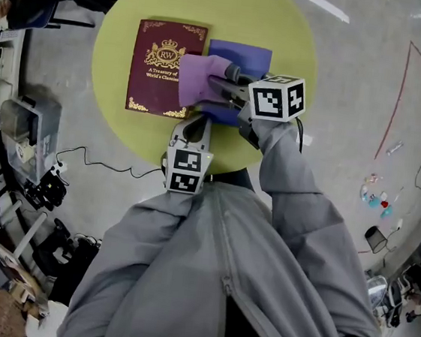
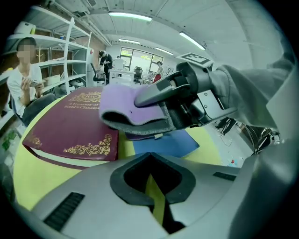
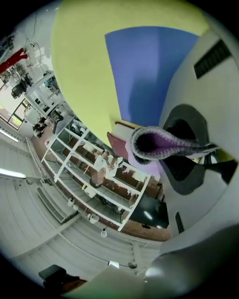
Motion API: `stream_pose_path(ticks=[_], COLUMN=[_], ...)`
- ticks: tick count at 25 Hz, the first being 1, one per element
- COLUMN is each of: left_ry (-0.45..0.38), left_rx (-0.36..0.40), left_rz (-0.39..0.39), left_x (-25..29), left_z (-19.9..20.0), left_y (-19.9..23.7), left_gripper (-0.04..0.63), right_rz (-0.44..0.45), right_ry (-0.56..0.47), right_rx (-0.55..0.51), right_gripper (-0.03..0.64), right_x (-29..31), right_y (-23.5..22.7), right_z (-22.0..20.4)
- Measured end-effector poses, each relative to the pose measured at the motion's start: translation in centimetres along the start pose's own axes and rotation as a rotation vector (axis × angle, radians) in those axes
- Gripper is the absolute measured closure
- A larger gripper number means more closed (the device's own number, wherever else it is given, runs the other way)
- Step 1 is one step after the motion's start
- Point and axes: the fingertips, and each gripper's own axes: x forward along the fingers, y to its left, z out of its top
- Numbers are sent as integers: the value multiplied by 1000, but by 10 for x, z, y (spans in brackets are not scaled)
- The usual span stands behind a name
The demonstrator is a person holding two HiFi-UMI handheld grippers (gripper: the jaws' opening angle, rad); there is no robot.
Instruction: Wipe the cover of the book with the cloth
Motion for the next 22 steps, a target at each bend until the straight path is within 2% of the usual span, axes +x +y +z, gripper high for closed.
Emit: stream_pose_path(ticks=[4, 6, 14, 22], left_ry=[-1, 0, -6, -7], left_rx=[3, 5, 11, 10], left_rz=[5, 6, 9, 9], left_x=[0, 0, -1, -1], left_z=[1, 1, 1, -1], left_y=[0, 0, -1, 0], left_gripper=[578, 578, 578, 578], right_rz=[-153, -191, -226, -288], right_ry=[75, 90, 83, 67], right_rx=[-12, -21, -20, -6], right_gripper=[558, 558, 558, 558], right_x=[7, 9, 0, -34], right_y=[-20, -24, -31, -49], right_z=[-4, -5, -7, -13])
